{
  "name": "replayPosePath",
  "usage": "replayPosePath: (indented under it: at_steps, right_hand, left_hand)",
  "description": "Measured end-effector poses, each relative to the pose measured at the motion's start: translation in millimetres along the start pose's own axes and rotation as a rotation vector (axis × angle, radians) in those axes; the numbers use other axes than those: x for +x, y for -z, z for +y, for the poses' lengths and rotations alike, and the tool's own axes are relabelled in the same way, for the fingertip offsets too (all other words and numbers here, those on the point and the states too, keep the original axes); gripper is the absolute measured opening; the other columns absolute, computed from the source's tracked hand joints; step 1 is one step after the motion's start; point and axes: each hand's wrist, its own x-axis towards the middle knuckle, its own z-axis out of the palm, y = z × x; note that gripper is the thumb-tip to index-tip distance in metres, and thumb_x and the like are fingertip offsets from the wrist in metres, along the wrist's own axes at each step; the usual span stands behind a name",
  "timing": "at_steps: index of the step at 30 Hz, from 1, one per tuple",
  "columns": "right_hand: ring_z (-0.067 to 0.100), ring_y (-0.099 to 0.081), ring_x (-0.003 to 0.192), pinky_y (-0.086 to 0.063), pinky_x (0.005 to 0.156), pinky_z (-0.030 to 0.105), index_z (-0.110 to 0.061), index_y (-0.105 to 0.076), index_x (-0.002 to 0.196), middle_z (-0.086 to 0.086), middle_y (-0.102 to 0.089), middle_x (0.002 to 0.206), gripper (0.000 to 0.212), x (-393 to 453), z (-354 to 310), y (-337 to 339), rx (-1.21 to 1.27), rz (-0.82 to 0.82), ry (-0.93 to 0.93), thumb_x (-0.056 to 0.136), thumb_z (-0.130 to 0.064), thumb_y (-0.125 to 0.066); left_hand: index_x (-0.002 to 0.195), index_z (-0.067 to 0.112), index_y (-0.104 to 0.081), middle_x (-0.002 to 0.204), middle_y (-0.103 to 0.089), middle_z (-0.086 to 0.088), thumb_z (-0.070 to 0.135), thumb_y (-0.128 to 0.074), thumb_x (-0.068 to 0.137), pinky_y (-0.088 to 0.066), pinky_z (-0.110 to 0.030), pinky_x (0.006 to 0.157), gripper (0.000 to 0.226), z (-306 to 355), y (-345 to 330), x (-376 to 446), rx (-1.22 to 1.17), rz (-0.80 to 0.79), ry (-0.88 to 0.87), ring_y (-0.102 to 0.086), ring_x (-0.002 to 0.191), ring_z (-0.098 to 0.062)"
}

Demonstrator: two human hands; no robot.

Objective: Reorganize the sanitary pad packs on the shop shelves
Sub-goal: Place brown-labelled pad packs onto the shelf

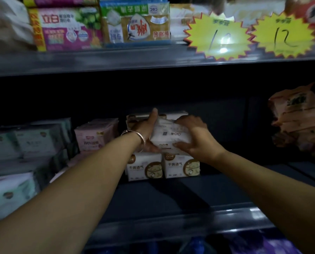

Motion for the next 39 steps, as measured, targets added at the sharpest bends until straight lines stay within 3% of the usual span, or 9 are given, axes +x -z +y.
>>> replayPosePath:
  at_steps: [4, 9, 13, 17, 20, 24, 29, 32, 39]
  right_hand:
    - [0.024, -0.040, 0.117, -0.031, 0.097, 0.038, -0.013, -0.053, 0.124, 0.005, -0.051, 0.127, 0.055, -24, -8, -2, -0.107, 0.004, 0.186, 0.075, -0.026, -0.076]
    - [0.024, -0.037, 0.123, -0.037, 0.100, 0.046, -0.017, -0.050, 0.128, 0.006, -0.047, 0.135, 0.069, -49, -14, 4, -0.198, -0.050, 0.270, 0.068, -0.034, -0.080]
    - [0.018, -0.027, 0.136, -0.030, 0.113, 0.039, -0.024, -0.027, 0.146, -0.002, -0.025, 0.150, 0.093, -60, -14, 16, 0.216, -0.182, -0.169, 0.070, -0.044, -0.077]
    - [0.010, -0.060, 0.098, -0.056, 0.073, 0.022, -0.020, -0.029, 0.140, -0.001, -0.052, 0.123, 0.080, -59, -10, 22, 0.657, -0.189, -0.494, 0.076, -0.033, -0.076]
    - [0.021, -0.066, 0.094, -0.058, 0.074, 0.032, -0.021, -0.018, 0.147, 0.005, -0.059, 0.120, 0.092, -55, -9, 19, 0.876, -0.280, -0.610, 0.076, -0.011, -0.075]
    - [0.021, -0.066, 0.094, -0.058, 0.077, 0.035, -0.014, -0.037, 0.138, 0.007, -0.064, 0.110, 0.066, -48, -6, 15, 0.958, -0.300, -0.620, 0.081, 0.004, -0.065]
    - [0.027, -0.061, 0.109, -0.053, 0.091, 0.039, -0.011, -0.049, 0.129, 0.012, -0.057, 0.125, 0.048, -45, 0, 10, 0.930, -0.366, -0.631, 0.085, 0.004, -0.059]
    - [0.028, -0.061, 0.109, -0.051, 0.094, 0.043, -0.007, -0.049, 0.128, 0.013, -0.061, 0.120, 0.045, -44, -3, 6, 0.904, -0.375, -0.644, 0.087, 0.008, -0.055]
    - [0.023, -0.063, 0.095, -0.057, 0.074, 0.041, -0.017, -0.050, 0.120, 0.006, -0.064, 0.110, 0.039, -44, -5, 6, 0.806, -0.393, -0.672, 0.086, -0.004, -0.063]
  left_hand:
    - [0.091, 0.013, -0.059, 0.091, -0.066, -0.010, 0.058, -0.053, 0.085, -0.054, -0.047, 0.078, 0.046, -7, 4, -29, -0.223, -0.150, 0.258, -0.065, 0.083, -0.028]
    - [0.100, 0.014, -0.060, 0.089, -0.067, -0.008, 0.031, -0.055, 0.087, -0.055, -0.041, 0.074, 0.022, -19, -3, -51, -0.220, -0.094, 0.236, -0.066, 0.083, -0.026]
    - [0.102, 0.011, -0.056, 0.107, -0.062, -0.010, 0.013, -0.053, 0.082, -0.055, -0.043, 0.079, 0.020, -25, -2, -60, -0.240, -0.123, 0.174, -0.062, 0.093, -0.027]
    - [0.093, 0.005, -0.056, 0.090, -0.061, -0.008, -0.002, -0.040, 0.083, -0.057, -0.028, 0.051, 0.021, -26, -7, -71, -0.270, -0.196, 0.159, -0.060, 0.074, -0.020]
    - [0.090, -0.004, -0.057, 0.091, -0.063, -0.013, -0.011, -0.031, 0.075, -0.053, -0.019, 0.048, 0.031, -28, -7, -67, -0.277, -0.198, 0.142, -0.064, 0.068, -0.021]
    - [0.092, -0.008, -0.058, 0.104, -0.062, -0.019, -0.013, -0.029, 0.067, -0.055, -0.025, 0.063, 0.038, -33, -2, -58, -0.307, -0.174, 0.138, -0.062, 0.092, -0.032]
    - [0.081, -0.004, -0.056, 0.091, -0.065, -0.015, -0.008, -0.036, 0.056, -0.054, -0.033, 0.066, 0.032, -30, 2, -60, -0.303, -0.176, 0.142, -0.063, 0.083, -0.030]
    - [0.086, -0.005, -0.054, 0.094, -0.062, -0.017, -0.014, -0.032, 0.075, -0.053, -0.036, 0.071, 0.027, -25, 2, -58, -0.365, -0.170, 0.088, -0.062, 0.087, -0.031]
    - [0.104, 0.005, -0.064, 0.101, -0.070, -0.013, 0.009, -0.069, 0.080, -0.056, -0.031, 0.074, 0.025, -23, -8, -49, -0.315, -0.117, -0.048, -0.068, 0.087, -0.022]
